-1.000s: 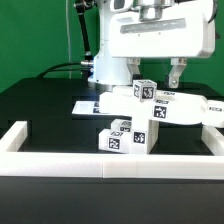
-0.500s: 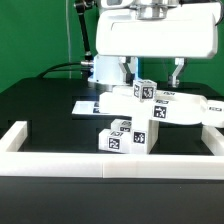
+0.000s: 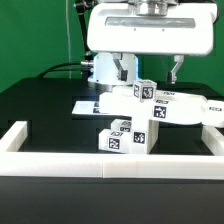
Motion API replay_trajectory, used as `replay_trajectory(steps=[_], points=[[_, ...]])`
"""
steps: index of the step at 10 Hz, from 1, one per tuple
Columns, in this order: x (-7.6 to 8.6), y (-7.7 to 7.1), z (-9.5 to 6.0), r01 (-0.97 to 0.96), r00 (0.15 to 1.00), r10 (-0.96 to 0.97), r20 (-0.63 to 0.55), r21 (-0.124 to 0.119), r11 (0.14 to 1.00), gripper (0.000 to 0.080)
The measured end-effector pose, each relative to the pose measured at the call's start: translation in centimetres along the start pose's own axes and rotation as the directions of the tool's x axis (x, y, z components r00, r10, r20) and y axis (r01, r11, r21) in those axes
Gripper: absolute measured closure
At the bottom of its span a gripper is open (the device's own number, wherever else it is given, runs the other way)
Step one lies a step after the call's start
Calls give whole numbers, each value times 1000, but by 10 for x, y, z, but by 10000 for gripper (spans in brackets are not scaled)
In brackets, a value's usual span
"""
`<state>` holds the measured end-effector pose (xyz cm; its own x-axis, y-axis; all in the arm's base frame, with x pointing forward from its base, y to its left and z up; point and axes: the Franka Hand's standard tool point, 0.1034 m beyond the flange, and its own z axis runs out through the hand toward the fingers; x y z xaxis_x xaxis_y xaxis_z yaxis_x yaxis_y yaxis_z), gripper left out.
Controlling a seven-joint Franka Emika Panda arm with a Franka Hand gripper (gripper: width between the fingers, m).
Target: Assemble chair
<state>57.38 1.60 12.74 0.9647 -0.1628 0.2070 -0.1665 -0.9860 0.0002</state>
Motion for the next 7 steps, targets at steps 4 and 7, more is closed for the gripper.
replay_trajectory(steps=[4, 7], points=[[-4, 1, 0, 41, 998, -42, 53, 11, 999, 150], [-2, 0, -5, 56, 988, -60, 141, 30, 998, 150]])
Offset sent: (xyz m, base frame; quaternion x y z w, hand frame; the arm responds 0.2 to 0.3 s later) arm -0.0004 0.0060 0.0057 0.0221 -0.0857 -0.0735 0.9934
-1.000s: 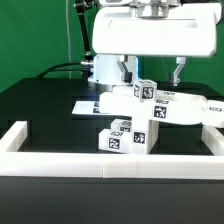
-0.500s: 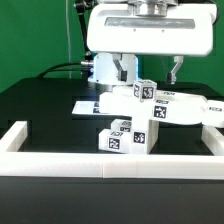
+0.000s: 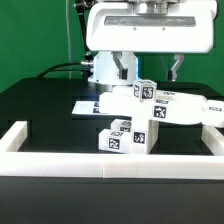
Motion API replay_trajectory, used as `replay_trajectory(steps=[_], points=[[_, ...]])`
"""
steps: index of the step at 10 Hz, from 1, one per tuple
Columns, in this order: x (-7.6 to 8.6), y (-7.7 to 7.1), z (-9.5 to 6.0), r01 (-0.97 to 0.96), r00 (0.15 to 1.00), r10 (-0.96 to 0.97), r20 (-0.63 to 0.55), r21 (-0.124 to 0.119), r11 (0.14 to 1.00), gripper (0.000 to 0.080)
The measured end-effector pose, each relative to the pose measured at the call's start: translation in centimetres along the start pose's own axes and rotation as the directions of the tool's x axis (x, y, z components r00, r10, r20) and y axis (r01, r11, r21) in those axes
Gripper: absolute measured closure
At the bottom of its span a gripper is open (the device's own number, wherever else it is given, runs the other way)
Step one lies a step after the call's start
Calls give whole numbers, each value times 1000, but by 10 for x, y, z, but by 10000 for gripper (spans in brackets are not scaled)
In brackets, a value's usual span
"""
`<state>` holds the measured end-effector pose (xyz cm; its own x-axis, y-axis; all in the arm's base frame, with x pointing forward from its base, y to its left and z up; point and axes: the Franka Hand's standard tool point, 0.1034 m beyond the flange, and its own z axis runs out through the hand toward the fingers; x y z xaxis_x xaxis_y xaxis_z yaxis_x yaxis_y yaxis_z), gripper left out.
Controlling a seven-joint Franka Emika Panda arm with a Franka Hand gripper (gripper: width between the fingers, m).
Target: Assemble chair
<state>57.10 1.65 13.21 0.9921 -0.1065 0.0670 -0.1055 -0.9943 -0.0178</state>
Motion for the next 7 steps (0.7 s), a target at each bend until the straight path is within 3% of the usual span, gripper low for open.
replay_trajectory(steps=[2, 7], points=[[1, 5, 0, -11, 998, 11, 69, 7, 1000, 150], [7, 8, 3, -13, 999, 13, 50, -2, 1000, 150]])
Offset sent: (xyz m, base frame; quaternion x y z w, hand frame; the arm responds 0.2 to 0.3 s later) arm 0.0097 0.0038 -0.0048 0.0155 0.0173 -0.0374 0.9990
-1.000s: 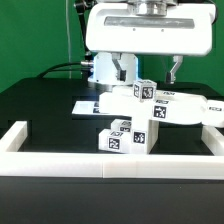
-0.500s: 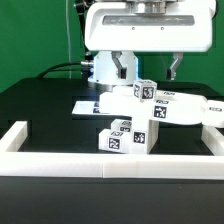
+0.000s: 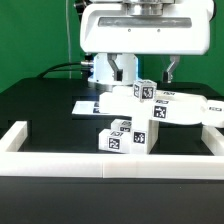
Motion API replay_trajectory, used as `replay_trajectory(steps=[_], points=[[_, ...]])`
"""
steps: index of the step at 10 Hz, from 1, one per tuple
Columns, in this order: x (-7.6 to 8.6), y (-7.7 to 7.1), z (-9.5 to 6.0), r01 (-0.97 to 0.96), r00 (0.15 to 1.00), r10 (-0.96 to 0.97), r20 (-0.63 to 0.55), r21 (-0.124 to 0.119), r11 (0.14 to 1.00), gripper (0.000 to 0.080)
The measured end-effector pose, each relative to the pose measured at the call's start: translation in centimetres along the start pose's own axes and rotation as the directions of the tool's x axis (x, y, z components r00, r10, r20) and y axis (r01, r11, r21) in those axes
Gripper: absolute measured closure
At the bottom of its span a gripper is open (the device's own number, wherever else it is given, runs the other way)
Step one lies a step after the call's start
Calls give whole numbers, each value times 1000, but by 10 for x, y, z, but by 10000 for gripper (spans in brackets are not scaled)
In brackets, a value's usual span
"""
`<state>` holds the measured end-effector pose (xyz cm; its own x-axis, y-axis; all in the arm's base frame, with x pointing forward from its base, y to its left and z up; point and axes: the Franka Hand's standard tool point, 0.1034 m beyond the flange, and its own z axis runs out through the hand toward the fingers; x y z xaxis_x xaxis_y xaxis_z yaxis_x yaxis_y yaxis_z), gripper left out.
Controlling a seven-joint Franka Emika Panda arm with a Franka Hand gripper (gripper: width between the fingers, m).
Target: Assemble chair
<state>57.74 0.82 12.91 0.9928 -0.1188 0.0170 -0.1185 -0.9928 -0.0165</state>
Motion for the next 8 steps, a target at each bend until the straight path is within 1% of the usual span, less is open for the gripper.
replay_trajectory(steps=[1, 2, 3, 7, 8], points=[[0, 1, 0, 9, 1000, -9, 0, 0, 1000, 150], [1, 4, 1, 81, 997, -81, -2, -2, 997, 150], [4, 2, 1, 158, 987, -158, -20, -7, 987, 150], [4, 1, 1, 168, 986, -168, -23, -6, 986, 150], [4, 1, 1, 165, 986, -165, -22, -6, 986, 180]])
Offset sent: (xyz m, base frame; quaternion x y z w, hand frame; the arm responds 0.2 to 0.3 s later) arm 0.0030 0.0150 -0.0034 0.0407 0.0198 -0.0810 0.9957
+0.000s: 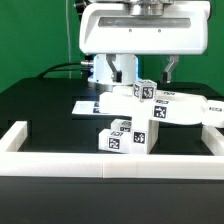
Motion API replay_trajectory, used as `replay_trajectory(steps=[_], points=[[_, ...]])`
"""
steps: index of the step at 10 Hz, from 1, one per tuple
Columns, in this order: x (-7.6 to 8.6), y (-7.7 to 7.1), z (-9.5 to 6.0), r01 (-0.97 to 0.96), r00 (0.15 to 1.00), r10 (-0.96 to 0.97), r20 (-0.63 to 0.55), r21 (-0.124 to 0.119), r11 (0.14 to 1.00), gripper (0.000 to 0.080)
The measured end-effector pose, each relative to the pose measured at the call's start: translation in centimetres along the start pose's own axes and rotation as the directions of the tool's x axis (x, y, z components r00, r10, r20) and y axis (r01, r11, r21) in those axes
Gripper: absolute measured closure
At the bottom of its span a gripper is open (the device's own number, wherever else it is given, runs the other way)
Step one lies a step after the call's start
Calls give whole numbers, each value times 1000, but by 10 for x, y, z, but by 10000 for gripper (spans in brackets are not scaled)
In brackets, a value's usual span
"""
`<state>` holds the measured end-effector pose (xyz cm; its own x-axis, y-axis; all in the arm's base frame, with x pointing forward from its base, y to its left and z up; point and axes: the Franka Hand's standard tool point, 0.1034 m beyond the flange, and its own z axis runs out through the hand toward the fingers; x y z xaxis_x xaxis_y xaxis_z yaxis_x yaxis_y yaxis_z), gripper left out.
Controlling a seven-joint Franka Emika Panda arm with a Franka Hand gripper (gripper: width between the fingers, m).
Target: Assemble chair
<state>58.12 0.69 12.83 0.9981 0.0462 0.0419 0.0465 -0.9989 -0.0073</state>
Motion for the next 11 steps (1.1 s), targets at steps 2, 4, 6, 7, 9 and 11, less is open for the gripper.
replay_trajectory(steps=[2, 4, 6, 7, 9, 11], points=[[0, 1, 0, -3, 1000, 3, 0, 0, 1000, 360], [1, 1, -1, -4, 1000, 4, -2, -1, 1000, 542], [1, 2, -1, -18, 1000, 18, -4, -1, 1000, 677], [2, 3, -2, -26, 1000, 26, -5, -2, 1000, 773], [2, 3, -2, -111, 994, 111, -5, -1, 994, 791], [2, 3, -2, -172, 985, 172, -5, -1, 985, 789]])
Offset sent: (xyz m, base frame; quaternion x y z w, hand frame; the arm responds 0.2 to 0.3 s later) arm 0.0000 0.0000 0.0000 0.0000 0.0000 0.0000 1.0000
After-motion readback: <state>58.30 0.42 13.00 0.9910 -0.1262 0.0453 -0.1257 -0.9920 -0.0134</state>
